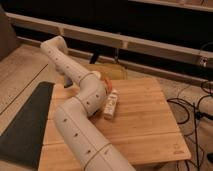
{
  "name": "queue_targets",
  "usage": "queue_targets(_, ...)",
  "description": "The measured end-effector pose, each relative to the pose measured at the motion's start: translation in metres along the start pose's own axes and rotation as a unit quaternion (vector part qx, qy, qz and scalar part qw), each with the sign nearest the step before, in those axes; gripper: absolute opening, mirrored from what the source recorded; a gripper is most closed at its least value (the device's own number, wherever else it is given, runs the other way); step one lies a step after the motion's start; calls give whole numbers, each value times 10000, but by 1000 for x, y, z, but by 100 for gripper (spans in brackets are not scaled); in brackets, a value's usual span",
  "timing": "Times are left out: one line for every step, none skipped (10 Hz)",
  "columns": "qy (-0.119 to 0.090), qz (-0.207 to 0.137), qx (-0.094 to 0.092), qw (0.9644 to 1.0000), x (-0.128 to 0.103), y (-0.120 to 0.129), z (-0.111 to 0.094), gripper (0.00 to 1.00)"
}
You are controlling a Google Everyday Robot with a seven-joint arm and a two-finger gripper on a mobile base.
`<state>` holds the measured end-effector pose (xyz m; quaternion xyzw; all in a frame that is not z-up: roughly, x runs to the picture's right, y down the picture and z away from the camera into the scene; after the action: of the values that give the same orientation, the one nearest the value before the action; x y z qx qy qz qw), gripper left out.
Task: Place the white sponge in the ceramic bowl
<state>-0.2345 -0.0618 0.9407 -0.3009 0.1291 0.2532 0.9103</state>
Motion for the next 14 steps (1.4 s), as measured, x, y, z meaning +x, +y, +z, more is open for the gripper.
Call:
queue_targets(21,6,-4,10000,2,0,0,0)
queue_targets(23,15,-5,10000,3,-1,1,0)
queue_targets(26,24,-6,10000,4,-2,1,0)
queue_targets(24,17,-6,10000,3,-2,1,0)
queue_targets(23,6,-9,10000,2,0,1,0)
queue_targets(23,9,-9,10000,2,0,1,0)
queue_targets(26,14,-9,10000,2,-1,1,0)
queue_targets(43,47,-1,10000,5,-3,2,0)
queue_targets(53,206,-21,9998,13,-12,6,0)
queue_targets(55,305,-46,9995,20,-20,6,0)
queue_targets(47,301,-49,9995,22,-22,2,0)
queue_targets(-13,15,-44,10000,11,-11,-9,0)
queue_targets(-27,-226,-16,9997,1,0,-20,0)
queue_targets(-11,-367,-27,9993,-3,6,-19,0)
